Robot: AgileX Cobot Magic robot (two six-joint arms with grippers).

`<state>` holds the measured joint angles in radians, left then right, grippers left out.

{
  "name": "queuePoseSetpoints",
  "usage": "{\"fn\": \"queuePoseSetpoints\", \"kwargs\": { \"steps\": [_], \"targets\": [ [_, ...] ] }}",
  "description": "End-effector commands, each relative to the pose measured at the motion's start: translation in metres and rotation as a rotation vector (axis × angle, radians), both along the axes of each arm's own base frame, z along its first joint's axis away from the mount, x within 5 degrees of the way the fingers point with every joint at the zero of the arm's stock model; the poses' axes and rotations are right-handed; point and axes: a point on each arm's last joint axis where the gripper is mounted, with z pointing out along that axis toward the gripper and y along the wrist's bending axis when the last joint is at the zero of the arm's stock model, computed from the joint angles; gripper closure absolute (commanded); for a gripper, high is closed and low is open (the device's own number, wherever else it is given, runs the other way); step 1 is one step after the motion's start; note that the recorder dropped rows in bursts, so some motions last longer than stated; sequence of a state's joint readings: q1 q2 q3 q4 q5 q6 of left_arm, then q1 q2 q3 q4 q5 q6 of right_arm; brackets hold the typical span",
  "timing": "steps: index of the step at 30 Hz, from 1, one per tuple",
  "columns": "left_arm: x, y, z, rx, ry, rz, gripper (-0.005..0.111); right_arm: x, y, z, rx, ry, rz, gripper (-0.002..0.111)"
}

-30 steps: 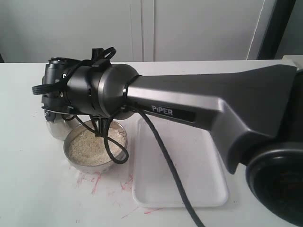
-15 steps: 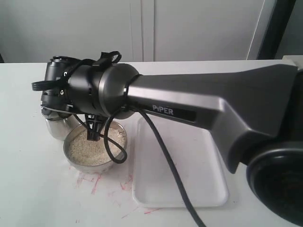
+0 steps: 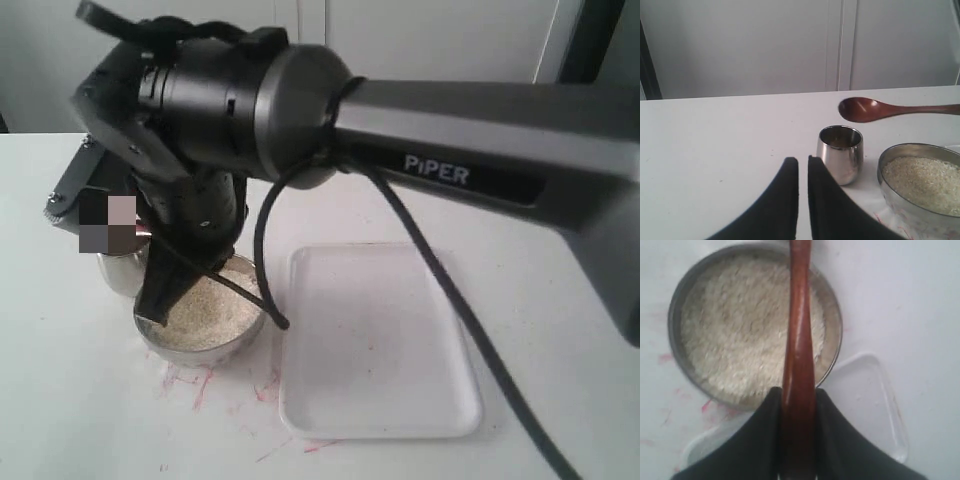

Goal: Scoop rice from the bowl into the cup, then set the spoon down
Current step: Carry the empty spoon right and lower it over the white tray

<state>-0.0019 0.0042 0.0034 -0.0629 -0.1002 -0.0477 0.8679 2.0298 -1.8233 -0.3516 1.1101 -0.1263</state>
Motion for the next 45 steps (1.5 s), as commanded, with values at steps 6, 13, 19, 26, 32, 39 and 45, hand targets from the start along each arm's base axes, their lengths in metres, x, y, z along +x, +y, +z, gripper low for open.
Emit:
{"fn": "queuePoseSetpoints", "kwargs": {
  "steps": [6, 13, 19, 26, 32, 39, 45],
  "targets": [
    [-0.001, 0.000, 0.002, -0.005, -0.012, -0.001, 0.092, -0.007, -0.027, 0.027, -0.016, 0.077, 0.007, 0.108],
    [-0.001, 0.000, 0.002, -0.005, -0.012, -0.001, 0.092, -0.009, -0.033, 0.034, -0.010, 0.068, 0.009, 0.108],
    [-0.001, 0.000, 0.002, -0.005, -0.012, -0.001, 0.092, -0.005, -0.086, 0.048, 0.002, 0.060, -0.141, 0.108],
    [-0.001, 0.000, 0.002, -0.005, -0.012, -0.001, 0.092, -0.011, -0.152, 0.040, -0.005, 0.126, -0.314, 0.108],
    [-0.001, 0.000, 0.002, -0.005, -0.012, -0.001, 0.092, -0.019, -0.178, -0.005, -0.026, 0.327, -0.375, 0.108],
    [-0.001, 0.000, 0.002, -0.005, -0.012, -0.001, 0.092, -0.022, -0.175, -0.024, 0.087, 0.384, -0.354, 0.108],
    [-0.001, 0.000, 0.002, -0.005, -0.012, -0.001, 0.092, -0.020, -0.174, -0.025, 0.166, 0.394, -0.372, 0.108]
  ]
}}
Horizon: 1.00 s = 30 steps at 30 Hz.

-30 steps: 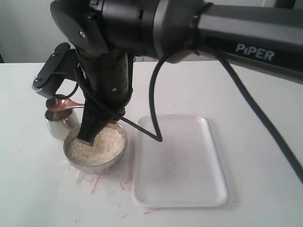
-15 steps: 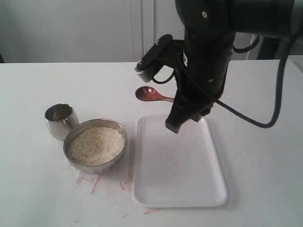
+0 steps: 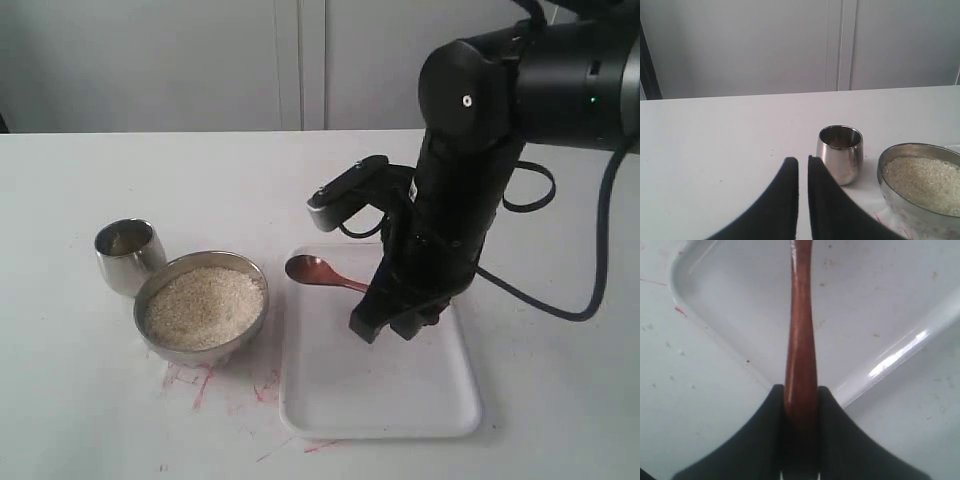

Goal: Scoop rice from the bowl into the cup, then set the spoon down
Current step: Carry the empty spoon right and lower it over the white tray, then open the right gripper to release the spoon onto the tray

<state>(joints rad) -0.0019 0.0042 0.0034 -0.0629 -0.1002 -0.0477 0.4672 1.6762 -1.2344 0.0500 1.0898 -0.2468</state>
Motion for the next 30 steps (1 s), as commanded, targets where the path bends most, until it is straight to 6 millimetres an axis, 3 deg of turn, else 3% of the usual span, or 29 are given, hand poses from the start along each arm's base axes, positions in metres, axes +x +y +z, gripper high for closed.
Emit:
{"fn": "queuePoseSetpoints", "kwargs": {
  "steps": [1, 3, 8, 19, 26, 30],
  "targets": [
    [-0.001, 0.000, 0.002, -0.005, -0.012, -0.001, 0.092, 0.003, -0.005, 0.002, 0.018, -0.018, -0.012, 0.108],
    [-0.001, 0.000, 0.002, -0.005, -0.012, -0.001, 0.092, 0.004, -0.008, -0.001, 0.016, -0.010, -0.041, 0.108],
    [-0.001, 0.000, 0.002, -0.005, -0.012, -0.001, 0.092, 0.010, -0.012, -0.032, 0.018, 0.023, -0.105, 0.108],
    [-0.001, 0.000, 0.002, -0.005, -0.012, -0.001, 0.092, 0.009, -0.011, -0.046, 0.027, 0.027, -0.119, 0.108],
    [-0.001, 0.000, 0.002, -0.005, -0.012, -0.001, 0.092, 0.011, -0.011, -0.048, 0.037, 0.006, -0.132, 0.090],
    [-0.001, 0.000, 0.002, -0.005, -0.012, -0.001, 0.092, 0.011, -0.011, -0.048, 0.036, 0.005, -0.131, 0.087]
  ]
}}
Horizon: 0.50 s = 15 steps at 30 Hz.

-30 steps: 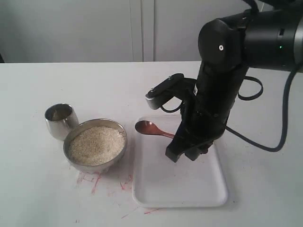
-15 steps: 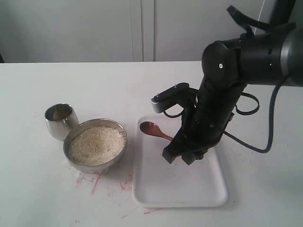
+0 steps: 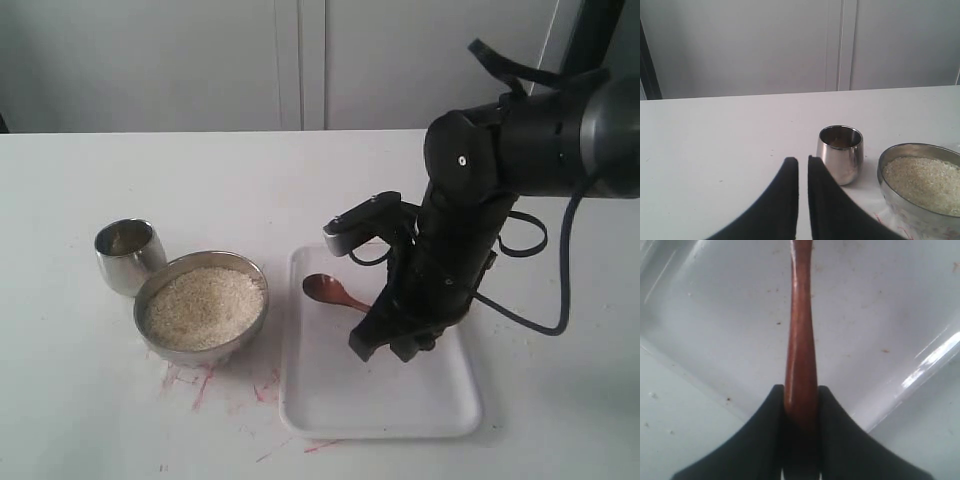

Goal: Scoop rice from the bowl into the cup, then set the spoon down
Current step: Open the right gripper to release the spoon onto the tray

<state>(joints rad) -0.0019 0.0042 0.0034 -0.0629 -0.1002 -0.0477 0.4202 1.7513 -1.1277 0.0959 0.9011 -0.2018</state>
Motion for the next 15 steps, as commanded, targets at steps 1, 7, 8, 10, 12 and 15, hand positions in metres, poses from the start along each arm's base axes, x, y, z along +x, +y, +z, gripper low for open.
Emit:
{"fn": "queuePoseSetpoints", "kwargs": {
  "steps": [1, 7, 8, 10, 12, 15],
  "targets": [
    [-0.0007, 0.0000, 0.0018, -0.005, -0.012, -0.001, 0.092, 0.0008, -0.0020, -0.0001, -0.005, -0.009, -0.006, 0.087],
    [-0.0007, 0.0000, 0.0018, -0.005, -0.012, -0.001, 0.092, 0.0008, -0.0020, -0.0001, -0.005, -0.009, -0.010, 0.080],
    [-0.0007, 0.0000, 0.0018, -0.005, -0.012, -0.001, 0.092, 0.0008, -0.0020, -0.0001, -0.004, -0.008, -0.018, 0.077],
    [-0.0007, 0.0000, 0.0018, -0.005, -0.012, -0.001, 0.092, 0.0007, -0.0021, -0.0001, -0.004, -0.006, -0.022, 0.071],
    [-0.0007, 0.0000, 0.0018, -0.005, -0.012, -0.001, 0.092, 0.0007, -0.0021, -0.0001, -0.004, -0.005, -0.026, 0.066],
    [-0.0007, 0.0000, 0.0018, -0.005, -0.012, -0.001, 0.092, 0.0010, -0.0020, -0.0001, -0.002, -0.009, -0.026, 0.067]
  ]
}}
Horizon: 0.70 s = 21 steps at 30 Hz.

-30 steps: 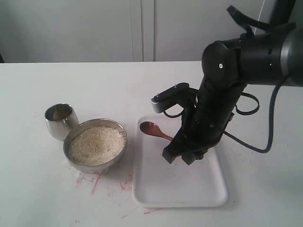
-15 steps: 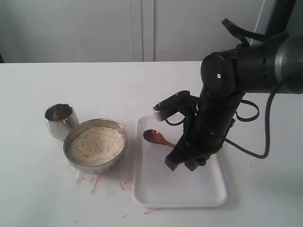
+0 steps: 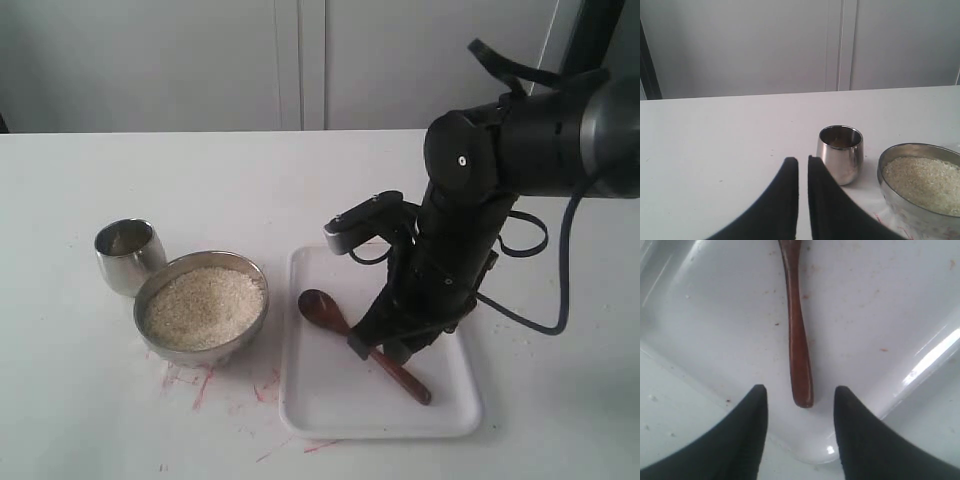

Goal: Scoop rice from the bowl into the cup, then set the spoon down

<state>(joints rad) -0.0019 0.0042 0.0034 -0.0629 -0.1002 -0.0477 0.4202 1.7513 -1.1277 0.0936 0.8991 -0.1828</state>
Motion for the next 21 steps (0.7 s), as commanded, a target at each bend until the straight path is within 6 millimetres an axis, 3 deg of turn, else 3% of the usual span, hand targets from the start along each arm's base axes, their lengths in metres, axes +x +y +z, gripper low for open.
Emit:
{"fn": "queuePoseSetpoints", "kwargs": {
  "steps": [1, 4, 8, 15, 21],
  "targets": [
    [-0.001, 0.000, 0.002, -0.005, -0.012, -0.001, 0.092, 0.001, -0.002, 0.001, 0.000, -0.015, -0.009, 0.069],
    [-0.001, 0.000, 0.002, -0.005, -0.012, -0.001, 0.092, 0.003, -0.001, 0.006, 0.014, -0.055, -0.010, 0.081],
    [-0.001, 0.000, 0.002, -0.005, -0.012, -0.001, 0.092, 0.007, 0.000, 0.025, 0.068, -0.188, -0.016, 0.107],
    [-0.001, 0.000, 0.002, -0.005, -0.012, -0.001, 0.092, -0.001, -0.005, 0.072, 0.224, -0.537, -0.049, 0.108],
    [-0.001, 0.000, 0.002, -0.005, -0.012, -0.001, 0.092, -0.023, -0.017, 0.094, 0.325, -0.795, -0.067, 0.108]
  ]
}}
